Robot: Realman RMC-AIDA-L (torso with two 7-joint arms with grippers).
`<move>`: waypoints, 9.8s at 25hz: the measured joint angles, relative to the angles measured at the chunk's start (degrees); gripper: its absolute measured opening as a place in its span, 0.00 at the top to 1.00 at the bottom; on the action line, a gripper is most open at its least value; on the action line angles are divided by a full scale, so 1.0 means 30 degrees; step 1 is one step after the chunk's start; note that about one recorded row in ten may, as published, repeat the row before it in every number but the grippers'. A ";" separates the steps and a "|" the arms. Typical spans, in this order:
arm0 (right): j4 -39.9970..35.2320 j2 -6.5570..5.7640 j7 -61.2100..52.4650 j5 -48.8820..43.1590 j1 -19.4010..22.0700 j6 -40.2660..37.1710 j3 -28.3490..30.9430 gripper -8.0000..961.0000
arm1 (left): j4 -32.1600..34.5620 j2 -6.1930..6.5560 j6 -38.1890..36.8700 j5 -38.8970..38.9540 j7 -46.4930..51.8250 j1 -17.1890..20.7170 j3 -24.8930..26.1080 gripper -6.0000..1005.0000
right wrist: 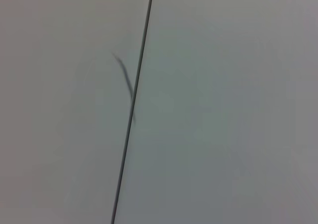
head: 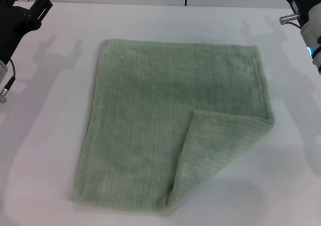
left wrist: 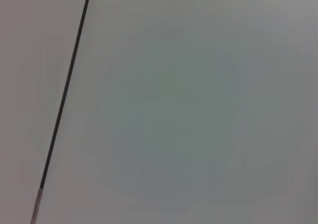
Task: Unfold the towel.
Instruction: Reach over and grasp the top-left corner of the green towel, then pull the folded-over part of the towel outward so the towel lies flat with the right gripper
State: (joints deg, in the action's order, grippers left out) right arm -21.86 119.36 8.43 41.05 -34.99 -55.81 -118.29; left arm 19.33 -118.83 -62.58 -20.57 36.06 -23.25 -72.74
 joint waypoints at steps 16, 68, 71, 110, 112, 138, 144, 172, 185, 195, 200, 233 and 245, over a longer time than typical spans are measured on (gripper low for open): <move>-0.0070 0.0030 -0.0007 0.0035 -0.0084 0.0000 -0.0001 0.35 | -0.0034 0.0018 0.0000 -0.0006 -0.0396 -0.0007 -0.0023 0.21; -0.0348 -0.0060 -0.0498 0.0015 -0.0440 0.0969 0.0111 0.35 | 0.0262 -0.0088 1.2492 -0.3384 0.6050 -0.4970 -0.8037 1.00; -0.0438 -0.0060 -0.0498 0.0014 -0.0453 0.0968 0.0075 0.35 | 0.0262 -0.0088 1.2729 -0.3401 0.6053 -0.4985 -0.8044 1.00; -1.9331 -0.0179 0.0056 -0.5478 0.1444 2.6078 0.6046 0.35 | 0.0786 0.0002 1.3096 -0.3427 0.6783 -0.4389 -0.8990 1.00; -2.0007 -0.0197 0.0575 -0.5419 0.1090 2.8011 0.6375 0.35 | 0.0890 0.0015 1.3097 -0.3428 0.6786 -0.4398 -0.9018 1.00; -2.0350 -0.0138 0.5288 -0.2617 -0.3251 4.0653 0.7281 0.35 | 0.0761 -0.0028 1.3277 -0.3457 0.6552 -0.4594 -0.9072 1.00; -1.8920 -0.0090 0.5876 -0.2122 -0.4371 4.2410 0.7156 0.35 | 0.0761 -0.0053 1.3278 -0.3457 0.6497 -0.4678 -0.9093 1.00; -1.6561 -0.0059 0.5356 -0.2993 -0.6640 4.6443 0.6973 0.35 | 0.0491 -0.0088 1.3445 -0.3456 0.6090 -0.4790 -0.9094 1.00; -1.6250 -0.0048 0.4652 -0.3489 -0.6205 4.6817 0.6974 0.35 | 0.0500 -0.0047 1.3611 -0.3456 0.6029 -0.4789 -0.9018 1.00; -1.5669 -0.0014 0.4479 -0.3350 -0.6118 4.6717 0.6951 0.35 | 0.0523 -0.0046 1.3626 -0.3455 0.5626 -0.4789 -0.9038 1.00; -1.5194 0.0020 0.4482 -0.3070 -0.6105 4.6675 0.6914 0.35 | 0.0550 -0.0051 1.3627 -0.3455 0.5622 -0.4789 -0.9062 1.00; -1.1255 0.0029 0.6104 -0.1544 -0.6468 4.5208 0.6682 0.36 | 0.0651 -0.0082 1.3625 -0.3455 0.5793 -0.4791 -0.9065 1.00; -0.9944 0.0050 0.6659 -0.0773 -0.7011 4.4739 0.6706 0.36 | 0.0659 -0.0088 1.3598 -0.3397 0.5792 -0.4775 -0.9064 1.00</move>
State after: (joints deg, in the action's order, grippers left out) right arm -51.70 119.51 28.41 38.73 -56.02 78.41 -98.17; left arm 21.31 -119.09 -21.78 -30.76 53.44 -37.57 -99.93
